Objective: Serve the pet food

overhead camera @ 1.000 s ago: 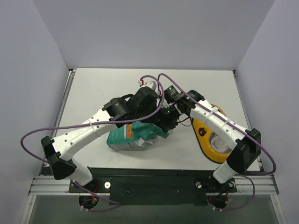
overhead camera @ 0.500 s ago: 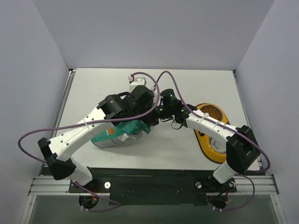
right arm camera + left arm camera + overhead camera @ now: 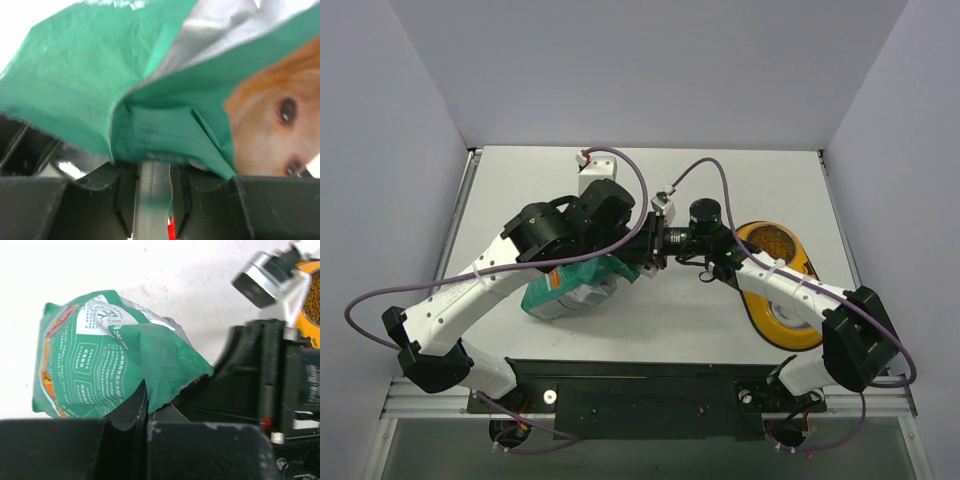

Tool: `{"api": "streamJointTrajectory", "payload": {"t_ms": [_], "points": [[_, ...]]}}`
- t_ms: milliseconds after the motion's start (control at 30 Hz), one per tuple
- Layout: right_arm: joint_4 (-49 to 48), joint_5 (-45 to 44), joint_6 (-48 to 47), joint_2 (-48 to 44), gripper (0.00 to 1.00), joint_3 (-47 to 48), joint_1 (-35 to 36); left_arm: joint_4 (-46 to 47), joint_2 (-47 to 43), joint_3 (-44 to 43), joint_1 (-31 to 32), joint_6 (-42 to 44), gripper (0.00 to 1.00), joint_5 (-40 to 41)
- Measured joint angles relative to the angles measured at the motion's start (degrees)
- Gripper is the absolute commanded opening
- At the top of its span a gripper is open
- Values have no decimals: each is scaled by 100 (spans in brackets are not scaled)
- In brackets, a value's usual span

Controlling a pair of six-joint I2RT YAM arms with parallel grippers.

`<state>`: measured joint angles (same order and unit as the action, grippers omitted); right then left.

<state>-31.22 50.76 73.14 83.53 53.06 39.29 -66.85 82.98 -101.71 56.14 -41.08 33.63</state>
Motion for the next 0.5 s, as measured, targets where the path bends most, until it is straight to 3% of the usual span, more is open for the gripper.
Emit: {"api": "streamJointTrajectory", "payload": {"t_ms": [267,500], "points": [[498,0,-109,-1255,0,-208,-175,-90,-459,-122,-219,155,0,264],[693,7,-157,-1705,0,-284,-170,-81,-638,-129,-479,229,0,72]]}}
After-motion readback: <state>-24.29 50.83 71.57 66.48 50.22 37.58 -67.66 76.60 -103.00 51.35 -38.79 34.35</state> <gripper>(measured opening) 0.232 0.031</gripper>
